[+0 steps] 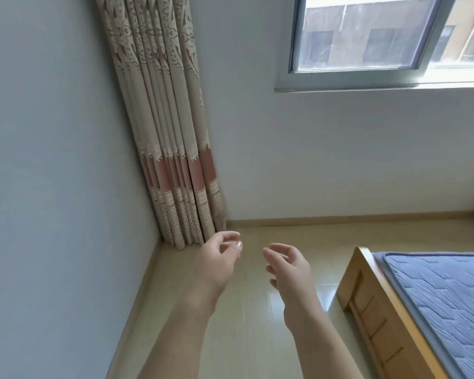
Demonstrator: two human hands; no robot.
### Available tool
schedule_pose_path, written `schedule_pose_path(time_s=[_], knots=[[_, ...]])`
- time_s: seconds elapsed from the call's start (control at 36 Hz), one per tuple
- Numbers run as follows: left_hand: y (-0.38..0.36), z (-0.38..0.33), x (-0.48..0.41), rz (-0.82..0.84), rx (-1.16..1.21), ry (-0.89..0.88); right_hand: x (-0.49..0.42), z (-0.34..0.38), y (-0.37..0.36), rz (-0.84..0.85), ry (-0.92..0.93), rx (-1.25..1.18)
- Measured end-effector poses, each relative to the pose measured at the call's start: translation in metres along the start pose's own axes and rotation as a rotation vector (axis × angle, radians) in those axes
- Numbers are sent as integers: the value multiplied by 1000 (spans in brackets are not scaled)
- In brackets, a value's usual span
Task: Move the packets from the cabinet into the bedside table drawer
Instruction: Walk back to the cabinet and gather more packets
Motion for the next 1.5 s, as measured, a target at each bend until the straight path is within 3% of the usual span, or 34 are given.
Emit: schedule_pose_path(time_s=[0.36, 0.75, 0.89, 1.22, 1.5], knots=[[-176, -38, -263, 122, -15, -3, -281, 65, 91, -136, 5, -18], [-320, -28, -508, 263, -52, 47, -529, 76, 153, -263, -73, 5], [-407, -55, -611, 429, -118, 2, -638, 105, 193, -381, -86, 18], [-672, -65, -710, 783, -212, 1, -767, 108, 377, -719, -172, -166], [-943, -106, -718, 1008, -243, -69, -841, 153, 620, -940, -115, -198]])
Point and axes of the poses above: each hand's wrist, its own x-axis away from the middle knuckle, its own y-axis out of the back of the hand, z = x × y, the point moved 9 cm from there along -x, towards the middle knuckle, and after that the axes turned 3 degrees about x, right-handed, at the moved point
